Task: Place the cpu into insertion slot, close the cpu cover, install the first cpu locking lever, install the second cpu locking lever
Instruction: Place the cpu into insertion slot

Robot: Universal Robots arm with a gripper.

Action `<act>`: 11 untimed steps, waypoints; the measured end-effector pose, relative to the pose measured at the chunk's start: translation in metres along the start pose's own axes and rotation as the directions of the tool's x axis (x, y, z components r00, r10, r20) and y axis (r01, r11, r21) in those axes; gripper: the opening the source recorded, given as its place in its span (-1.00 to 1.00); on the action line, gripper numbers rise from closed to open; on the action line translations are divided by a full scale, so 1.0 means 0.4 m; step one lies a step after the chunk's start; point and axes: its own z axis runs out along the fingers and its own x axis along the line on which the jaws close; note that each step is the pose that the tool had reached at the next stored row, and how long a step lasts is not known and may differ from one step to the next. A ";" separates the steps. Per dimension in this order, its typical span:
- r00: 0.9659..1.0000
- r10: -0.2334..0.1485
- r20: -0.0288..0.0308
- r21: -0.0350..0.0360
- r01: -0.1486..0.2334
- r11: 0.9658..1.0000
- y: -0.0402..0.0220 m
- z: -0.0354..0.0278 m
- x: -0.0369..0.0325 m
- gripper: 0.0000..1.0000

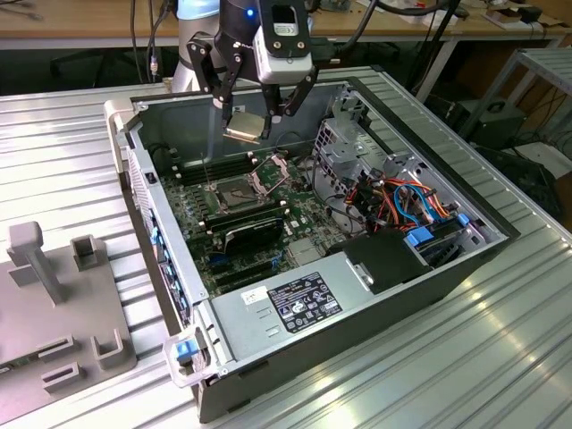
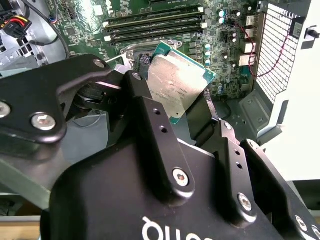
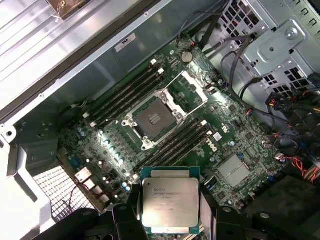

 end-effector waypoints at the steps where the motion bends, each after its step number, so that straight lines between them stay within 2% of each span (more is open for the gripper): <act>1: 1.000 0.004 0.000 0.000 -0.004 1.000 0.000 0.000 0.000 0.10; 11: 0.999 0.039 0.002 0.001 -0.039 0.999 0.000 0.000 0.000 0.10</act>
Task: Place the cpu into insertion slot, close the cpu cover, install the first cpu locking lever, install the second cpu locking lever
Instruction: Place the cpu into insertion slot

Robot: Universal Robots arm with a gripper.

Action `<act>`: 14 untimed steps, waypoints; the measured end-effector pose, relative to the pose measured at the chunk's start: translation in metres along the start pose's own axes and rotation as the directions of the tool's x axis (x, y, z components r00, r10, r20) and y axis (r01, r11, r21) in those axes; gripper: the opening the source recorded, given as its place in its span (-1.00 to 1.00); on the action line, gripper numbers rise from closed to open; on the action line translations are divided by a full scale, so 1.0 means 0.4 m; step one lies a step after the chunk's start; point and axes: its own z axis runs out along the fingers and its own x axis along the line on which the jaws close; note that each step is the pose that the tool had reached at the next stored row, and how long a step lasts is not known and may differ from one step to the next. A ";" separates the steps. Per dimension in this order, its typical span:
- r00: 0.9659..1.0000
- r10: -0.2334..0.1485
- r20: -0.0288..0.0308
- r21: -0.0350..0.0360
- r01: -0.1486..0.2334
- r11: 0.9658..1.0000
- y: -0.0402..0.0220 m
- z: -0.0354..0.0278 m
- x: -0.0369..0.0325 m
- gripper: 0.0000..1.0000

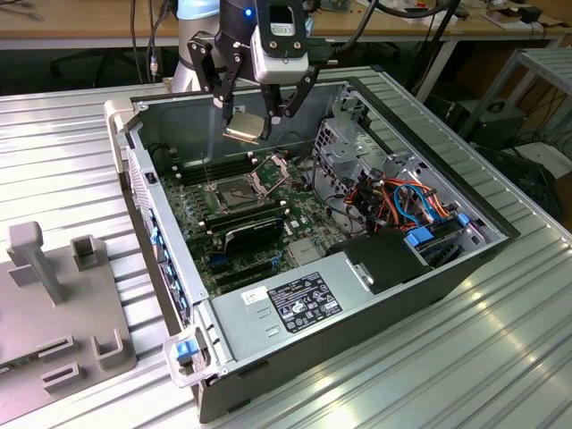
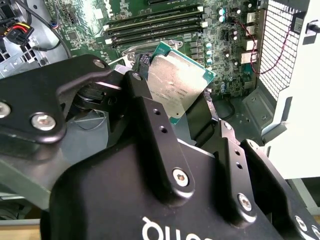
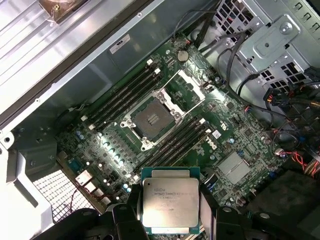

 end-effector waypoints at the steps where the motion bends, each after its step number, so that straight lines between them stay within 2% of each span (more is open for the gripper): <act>1: 1.000 0.004 0.000 0.000 -0.004 1.000 0.000 0.000 0.000 0.10; 14: 0.999 0.039 0.002 0.001 -0.039 0.999 0.000 0.000 0.000 0.10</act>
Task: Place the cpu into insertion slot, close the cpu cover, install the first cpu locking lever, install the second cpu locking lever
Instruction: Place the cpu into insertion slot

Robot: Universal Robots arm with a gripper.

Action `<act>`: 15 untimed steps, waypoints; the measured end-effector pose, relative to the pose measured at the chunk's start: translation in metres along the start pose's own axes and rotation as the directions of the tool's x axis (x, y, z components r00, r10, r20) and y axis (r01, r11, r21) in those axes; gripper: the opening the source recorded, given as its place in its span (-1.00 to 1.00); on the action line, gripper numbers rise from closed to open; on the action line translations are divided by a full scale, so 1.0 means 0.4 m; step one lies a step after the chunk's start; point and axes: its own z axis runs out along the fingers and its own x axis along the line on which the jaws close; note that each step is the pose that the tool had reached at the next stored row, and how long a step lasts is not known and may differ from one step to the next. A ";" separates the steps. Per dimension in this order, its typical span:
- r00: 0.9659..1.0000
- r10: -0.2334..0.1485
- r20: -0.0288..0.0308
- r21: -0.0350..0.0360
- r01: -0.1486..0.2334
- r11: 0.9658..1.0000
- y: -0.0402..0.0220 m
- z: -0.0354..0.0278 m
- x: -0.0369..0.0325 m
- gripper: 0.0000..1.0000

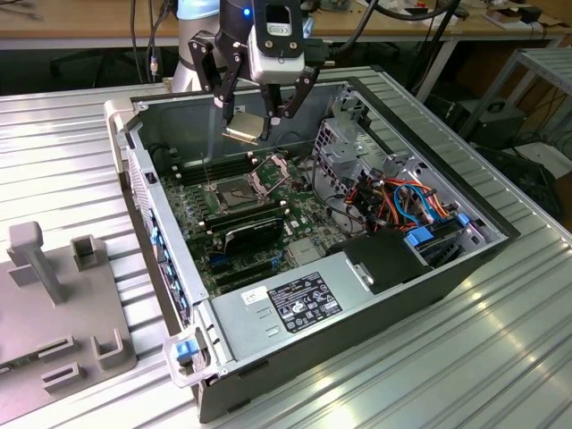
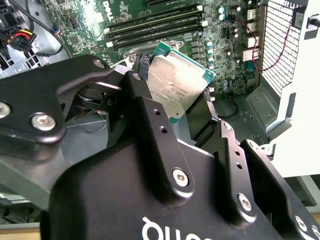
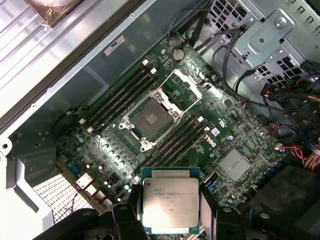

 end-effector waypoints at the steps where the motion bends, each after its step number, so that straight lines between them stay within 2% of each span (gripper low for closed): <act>1: 1.000 0.000 0.000 0.000 0.000 1.000 0.000 0.000 0.000 0.10; 4: 1.000 0.019 0.001 0.000 -0.019 1.000 0.000 0.000 0.000 0.10; 6: 0.998 0.063 0.003 0.001 -0.063 0.998 0.000 0.001 0.000 0.10; 7: 0.996 0.089 0.004 0.002 -0.089 0.996 0.000 0.001 0.000 0.10; 11: 0.990 0.143 0.006 0.003 -0.143 0.990 0.000 0.001 0.000 0.10; 13: 0.983 0.183 0.008 0.004 -0.183 0.983 0.000 0.002 0.000 0.10; 15: 0.979 0.202 0.009 0.004 -0.202 0.979 0.000 0.002 0.000 0.10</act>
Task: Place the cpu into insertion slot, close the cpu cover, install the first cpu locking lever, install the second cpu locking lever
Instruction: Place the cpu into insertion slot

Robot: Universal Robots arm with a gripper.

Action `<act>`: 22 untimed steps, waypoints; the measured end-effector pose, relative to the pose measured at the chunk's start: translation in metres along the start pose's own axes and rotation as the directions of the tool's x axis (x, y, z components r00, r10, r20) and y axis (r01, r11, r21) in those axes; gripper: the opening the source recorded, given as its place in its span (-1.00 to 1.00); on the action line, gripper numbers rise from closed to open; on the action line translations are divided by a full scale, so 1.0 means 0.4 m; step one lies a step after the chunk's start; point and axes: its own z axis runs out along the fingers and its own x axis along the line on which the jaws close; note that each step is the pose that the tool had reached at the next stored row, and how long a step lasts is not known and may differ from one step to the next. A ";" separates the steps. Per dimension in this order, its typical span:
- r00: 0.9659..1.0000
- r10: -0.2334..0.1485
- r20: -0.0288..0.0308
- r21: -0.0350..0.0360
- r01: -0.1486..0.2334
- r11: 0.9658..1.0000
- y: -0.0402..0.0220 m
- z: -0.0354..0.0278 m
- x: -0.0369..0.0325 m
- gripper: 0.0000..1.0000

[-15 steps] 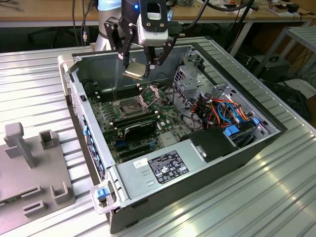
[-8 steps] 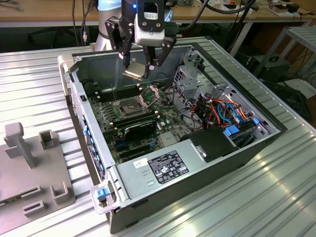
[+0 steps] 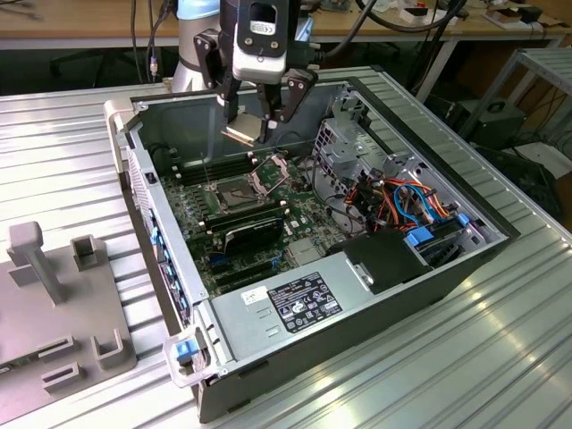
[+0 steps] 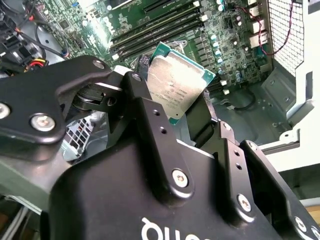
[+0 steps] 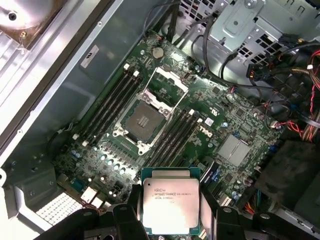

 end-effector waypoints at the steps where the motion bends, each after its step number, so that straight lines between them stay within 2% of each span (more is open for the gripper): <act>1: 1.000 0.016 0.001 0.001 -0.016 1.000 0.000 0.000 0.000 0.10; 7: 0.997 0.071 0.003 0.002 -0.071 0.997 0.000 0.001 0.000 0.10; 12: 0.994 0.112 0.006 0.003 -0.112 0.994 0.000 0.001 0.000 0.10; 22: 0.981 0.192 0.011 0.005 -0.192 0.981 0.001 0.002 0.001 0.10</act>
